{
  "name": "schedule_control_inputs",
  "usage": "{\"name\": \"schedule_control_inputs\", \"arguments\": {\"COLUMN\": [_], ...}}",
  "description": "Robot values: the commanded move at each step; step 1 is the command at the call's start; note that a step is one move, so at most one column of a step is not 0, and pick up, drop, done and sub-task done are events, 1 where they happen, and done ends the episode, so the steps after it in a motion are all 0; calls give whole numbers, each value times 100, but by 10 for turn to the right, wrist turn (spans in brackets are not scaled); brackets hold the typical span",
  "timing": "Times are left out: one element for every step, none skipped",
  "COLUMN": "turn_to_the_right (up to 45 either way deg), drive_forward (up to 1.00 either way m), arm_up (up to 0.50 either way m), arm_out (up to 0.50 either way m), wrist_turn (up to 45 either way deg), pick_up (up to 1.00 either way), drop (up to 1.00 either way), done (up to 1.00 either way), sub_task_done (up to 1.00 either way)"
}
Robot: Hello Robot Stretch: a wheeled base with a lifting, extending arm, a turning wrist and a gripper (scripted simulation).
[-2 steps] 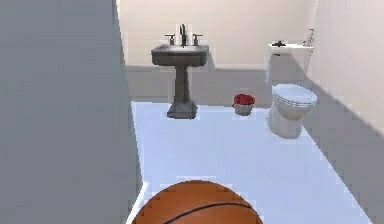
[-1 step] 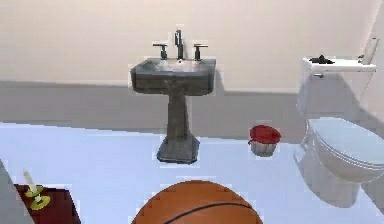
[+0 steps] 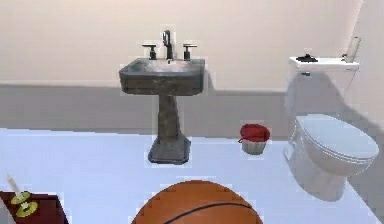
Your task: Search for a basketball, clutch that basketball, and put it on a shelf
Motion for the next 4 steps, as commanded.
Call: {"name": "schedule_control_inputs", "arguments": {"turn_to_the_right": [30,0,-450,-150], "drive_forward": [0,75,0,0], "arm_up": [0,0,0,0], "arm_out": [0,0,0,0], "wrist_turn": [0,0,0,0], "pick_up": [0,0,0,0], "drop": [0,0,0,0], "done": [0,0,0,0], "sub_task_done": [0,0,0,0]}}
